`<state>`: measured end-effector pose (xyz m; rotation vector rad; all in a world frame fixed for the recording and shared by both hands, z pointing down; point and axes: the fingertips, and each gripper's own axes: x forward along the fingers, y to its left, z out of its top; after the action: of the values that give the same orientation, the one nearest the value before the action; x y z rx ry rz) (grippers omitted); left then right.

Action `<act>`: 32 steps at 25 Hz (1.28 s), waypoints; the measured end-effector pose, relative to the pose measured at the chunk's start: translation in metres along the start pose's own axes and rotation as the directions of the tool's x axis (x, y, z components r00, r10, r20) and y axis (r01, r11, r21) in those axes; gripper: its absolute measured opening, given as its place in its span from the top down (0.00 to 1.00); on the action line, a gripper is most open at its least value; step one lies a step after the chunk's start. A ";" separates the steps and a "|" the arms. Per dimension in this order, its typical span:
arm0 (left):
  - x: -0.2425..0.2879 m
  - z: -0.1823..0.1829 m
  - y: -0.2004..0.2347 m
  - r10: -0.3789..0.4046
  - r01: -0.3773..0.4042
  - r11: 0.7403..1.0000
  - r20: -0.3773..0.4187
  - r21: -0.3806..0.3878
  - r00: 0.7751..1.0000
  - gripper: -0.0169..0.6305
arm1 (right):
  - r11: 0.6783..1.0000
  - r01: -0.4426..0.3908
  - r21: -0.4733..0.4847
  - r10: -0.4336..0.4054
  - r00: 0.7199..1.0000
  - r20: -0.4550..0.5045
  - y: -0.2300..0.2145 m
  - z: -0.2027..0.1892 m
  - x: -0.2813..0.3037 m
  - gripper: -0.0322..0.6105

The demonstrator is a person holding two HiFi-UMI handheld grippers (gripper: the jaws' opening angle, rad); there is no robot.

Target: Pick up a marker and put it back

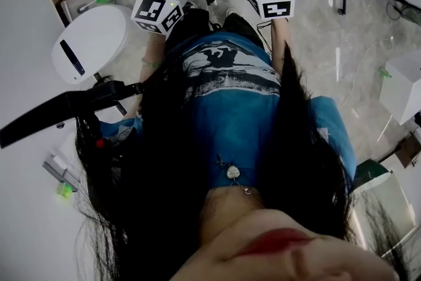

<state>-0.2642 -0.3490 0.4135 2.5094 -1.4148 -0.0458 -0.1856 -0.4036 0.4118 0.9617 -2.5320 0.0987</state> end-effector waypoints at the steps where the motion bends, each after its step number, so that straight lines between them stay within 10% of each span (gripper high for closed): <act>1: 0.001 0.001 -0.001 -0.006 0.006 1.000 0.007 -0.008 1.000 0.97 | 1.000 0.001 0.019 -0.002 1.000 0.019 -0.002 0.005 -0.005 0.81; 32: 0.017 0.003 -0.034 -0.134 0.136 0.990 -0.040 0.049 0.990 0.99 | 0.981 0.078 0.176 -0.113 0.973 0.201 -0.027 0.049 -0.089 0.82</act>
<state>-0.2270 -0.3473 0.4038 2.6306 -1.2461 0.0113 -0.1272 -0.3795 0.3281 1.2171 -2.6975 0.1932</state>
